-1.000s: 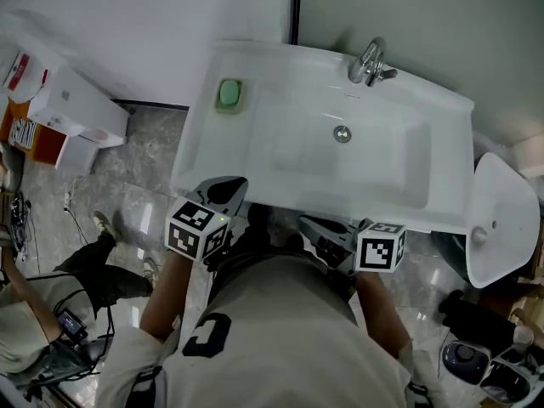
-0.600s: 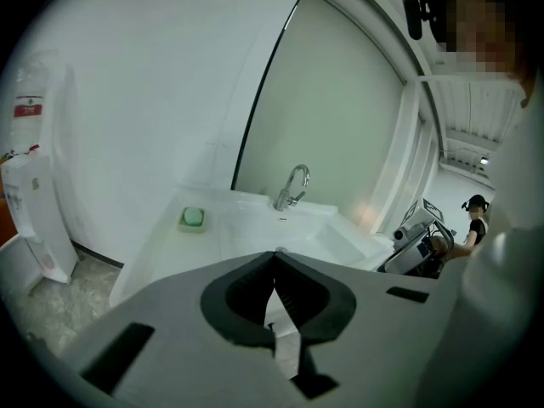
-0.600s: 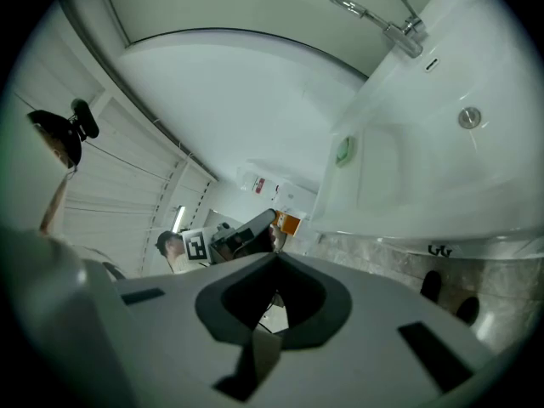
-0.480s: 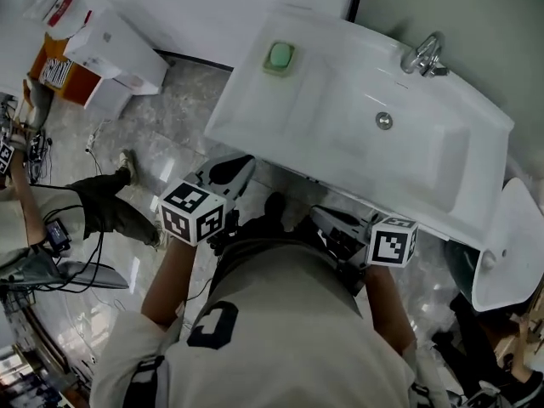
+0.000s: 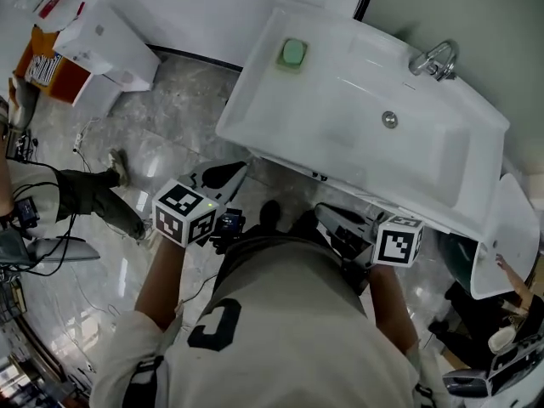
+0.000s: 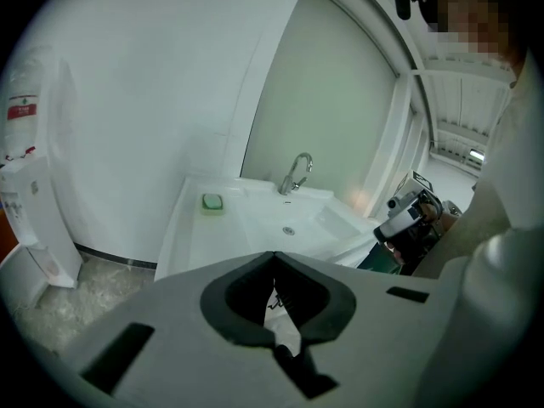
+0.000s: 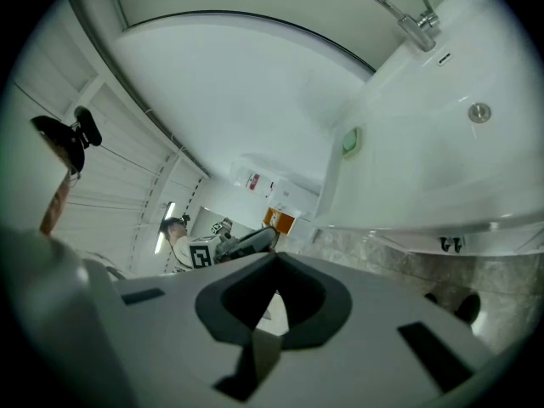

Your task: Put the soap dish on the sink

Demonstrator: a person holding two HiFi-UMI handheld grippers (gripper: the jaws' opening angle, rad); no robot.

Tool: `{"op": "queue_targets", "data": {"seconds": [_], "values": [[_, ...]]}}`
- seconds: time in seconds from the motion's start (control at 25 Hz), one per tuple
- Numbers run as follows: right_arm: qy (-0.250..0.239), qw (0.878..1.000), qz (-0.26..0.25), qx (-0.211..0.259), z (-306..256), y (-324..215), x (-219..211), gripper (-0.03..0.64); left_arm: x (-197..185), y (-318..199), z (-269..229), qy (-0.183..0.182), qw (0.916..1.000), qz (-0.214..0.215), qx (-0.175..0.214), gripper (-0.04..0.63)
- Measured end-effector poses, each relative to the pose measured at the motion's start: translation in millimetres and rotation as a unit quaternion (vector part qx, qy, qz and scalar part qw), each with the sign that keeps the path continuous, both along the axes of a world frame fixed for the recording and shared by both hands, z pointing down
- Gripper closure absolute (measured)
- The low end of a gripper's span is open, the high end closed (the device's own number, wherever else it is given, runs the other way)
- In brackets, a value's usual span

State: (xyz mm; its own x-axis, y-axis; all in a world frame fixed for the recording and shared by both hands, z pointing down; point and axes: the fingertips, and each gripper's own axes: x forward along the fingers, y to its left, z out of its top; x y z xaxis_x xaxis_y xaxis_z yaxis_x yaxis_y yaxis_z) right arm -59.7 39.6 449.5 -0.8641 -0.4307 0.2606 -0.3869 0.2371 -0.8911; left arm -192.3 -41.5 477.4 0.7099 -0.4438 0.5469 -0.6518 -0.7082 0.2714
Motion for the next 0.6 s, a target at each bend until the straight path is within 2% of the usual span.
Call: {"op": "queue_targets", "data": {"seconds": [0.16, 0.36, 0.6], "values": [[0.014, 1.0, 0.01, -0.007, 2.1, 2.7, -13.8, 0.607, -22.3, 4.2, 12.8, 0.007, 0.9996, 0.021, -0.019, 0.575], [0.032, 0.999, 0.008, -0.011, 6.7, 2.1, -28.1, 0.607, -32.5, 11.4, 28.3, 0.007, 0.9979, 0.053, -0.037, 0.575], [0.036, 0.999, 0.009, -0.012, 7.9, 0.4, -48.2, 0.607, -41.7, 11.6, 29.7, 0.021, 0.9976, 0.055, -0.036, 0.575]]}}
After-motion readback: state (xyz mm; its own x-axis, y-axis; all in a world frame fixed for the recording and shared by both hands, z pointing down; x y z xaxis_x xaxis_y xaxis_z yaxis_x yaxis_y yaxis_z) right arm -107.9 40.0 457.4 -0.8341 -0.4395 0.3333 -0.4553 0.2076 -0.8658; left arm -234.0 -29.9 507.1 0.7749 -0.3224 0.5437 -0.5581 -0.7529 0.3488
